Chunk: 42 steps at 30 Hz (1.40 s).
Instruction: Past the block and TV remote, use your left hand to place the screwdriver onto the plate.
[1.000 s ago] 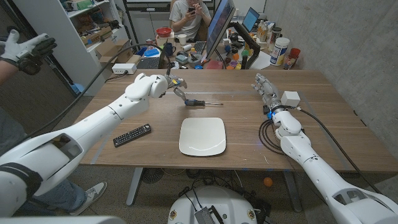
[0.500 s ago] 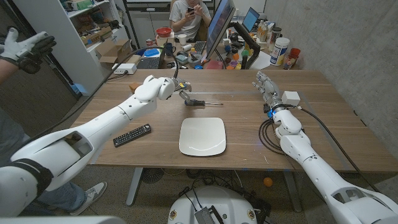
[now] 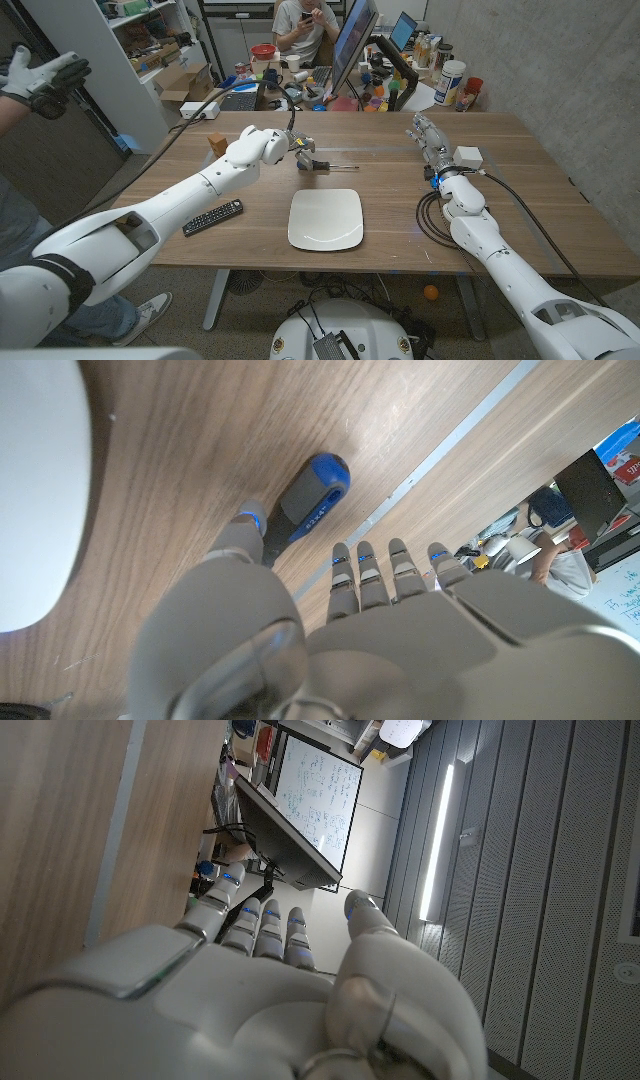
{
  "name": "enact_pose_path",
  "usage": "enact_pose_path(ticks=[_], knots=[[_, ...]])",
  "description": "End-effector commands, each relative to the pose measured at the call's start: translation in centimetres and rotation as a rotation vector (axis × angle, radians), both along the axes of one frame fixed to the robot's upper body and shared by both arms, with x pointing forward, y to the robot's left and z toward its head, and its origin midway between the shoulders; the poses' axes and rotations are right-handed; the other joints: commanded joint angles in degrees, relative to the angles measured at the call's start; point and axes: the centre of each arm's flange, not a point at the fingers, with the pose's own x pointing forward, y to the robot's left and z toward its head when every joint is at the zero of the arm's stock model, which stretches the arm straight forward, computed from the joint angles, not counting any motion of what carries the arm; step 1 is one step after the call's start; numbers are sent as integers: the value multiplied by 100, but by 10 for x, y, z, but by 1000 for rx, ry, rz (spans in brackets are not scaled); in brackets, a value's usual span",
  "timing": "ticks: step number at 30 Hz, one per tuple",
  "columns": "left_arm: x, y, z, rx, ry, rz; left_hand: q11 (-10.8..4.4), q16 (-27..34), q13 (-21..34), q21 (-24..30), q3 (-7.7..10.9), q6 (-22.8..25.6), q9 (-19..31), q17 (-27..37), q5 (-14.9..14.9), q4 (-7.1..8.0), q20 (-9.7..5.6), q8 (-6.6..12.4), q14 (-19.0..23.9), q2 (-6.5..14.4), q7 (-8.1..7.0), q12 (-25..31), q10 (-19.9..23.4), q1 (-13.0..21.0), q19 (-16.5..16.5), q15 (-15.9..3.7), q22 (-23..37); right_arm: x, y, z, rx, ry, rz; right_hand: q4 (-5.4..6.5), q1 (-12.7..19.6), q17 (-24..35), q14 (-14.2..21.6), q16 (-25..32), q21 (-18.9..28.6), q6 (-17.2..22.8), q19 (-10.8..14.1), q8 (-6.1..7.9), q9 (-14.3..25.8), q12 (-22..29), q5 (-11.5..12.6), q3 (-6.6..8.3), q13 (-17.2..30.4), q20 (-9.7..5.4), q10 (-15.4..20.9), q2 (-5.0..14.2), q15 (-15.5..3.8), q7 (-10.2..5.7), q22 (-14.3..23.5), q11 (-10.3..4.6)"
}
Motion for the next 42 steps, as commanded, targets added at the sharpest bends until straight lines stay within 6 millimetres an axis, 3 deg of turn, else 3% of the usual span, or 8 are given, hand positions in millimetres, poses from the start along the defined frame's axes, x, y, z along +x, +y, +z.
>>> enact_pose_path(ticks=[1,18,20,23,26,36,41,42], knots=[[3,0,-11,-27,20,3,-30,21,10,28,-17,27,31,26,28,15,34,-1,66,5,43,53,59,63,26,18,14,2,-1,-2,-1,7,1,-10,15,32,48,-24,-5,14,29,12,21,-8,14,-12,14,30,36,-44,1,-5,13,-4],[10,-1,-20,-60,4,10,-89,89,4,69,-15,193,34,24,-8,-6,14,48,296,100,34,139,298,167,127,-68,17,9,-5,-12,24,26,1,-15,11,33,51,-30,-10,17,22,13,21,-9,12,-28,14,38,40,-54,16,-1,13,1],[11,-1,-21,-74,-2,10,-183,170,-6,161,-7,398,35,15,-79,-56,-58,89,687,163,26,220,583,312,454,-261,12,10,-7,-14,30,29,0,-15,10,33,57,-29,-10,19,20,14,21,-8,12,-31,14,40,43,-56,19,-3,13,3],[14,-1,-22,-90,-7,11,-248,206,-33,262,-33,626,37,-9,-137,-98,-591,111,1127,164,71,307,991,506,950,-471,-4,11,-9,-16,40,32,-4,-15,6,33,59,-30,-12,17,17,13,21,-9,11,-36,14,42,41,-62,18,-2,13,1],[15,-1,-22,-102,-12,15,-301,216,-66,390,-87,841,42,-22,-170,-106,-904,126,1531,147,123,351,1359,698,1588,-600,-11,12,-11,-19,49,36,-6,-14,2,34,59,-32,-13,15,15,12,21,-10,10,-42,14,44,40,-66,12,-11,13,0],[14,0,-19,-147,-43,36,-528,331,-88,568,-196,1469,55,-18,-230,-108,-1104,205,2577,267,82,458,2259,1249,2679,-861,-5,16,-16,-23,62,40,-1,-9,-17,37,70,-30,-16,22,7,15,22,-4,9,-60,15,52,60,-79,18,-32,14,-1],[14,1,-18,-176,-61,44,-779,446,-87,674,-288,2131,62,-11,-260,-100,-1174,323,3335,373,74,587,3038,1572,3293,-1097,1,20,-15,-23,59,44,6,-6,-25,39,76,-29,-16,23,4,15,22,-3,9,-67,15,56,63,-82,14,-36,14,3],[14,2,-18,-182,-65,50,-740,474,-87,705,-285,2275,63,-13,-267,-100,-1204,343,3528,415,55,593,3154,1643,3438,-1143,4,20,-15,-23,59,45,7,-5,-27,39,77,-29,-17,23,4,15,22,-2,9,-69,15,55,65,-83,18,-36,14,4]])
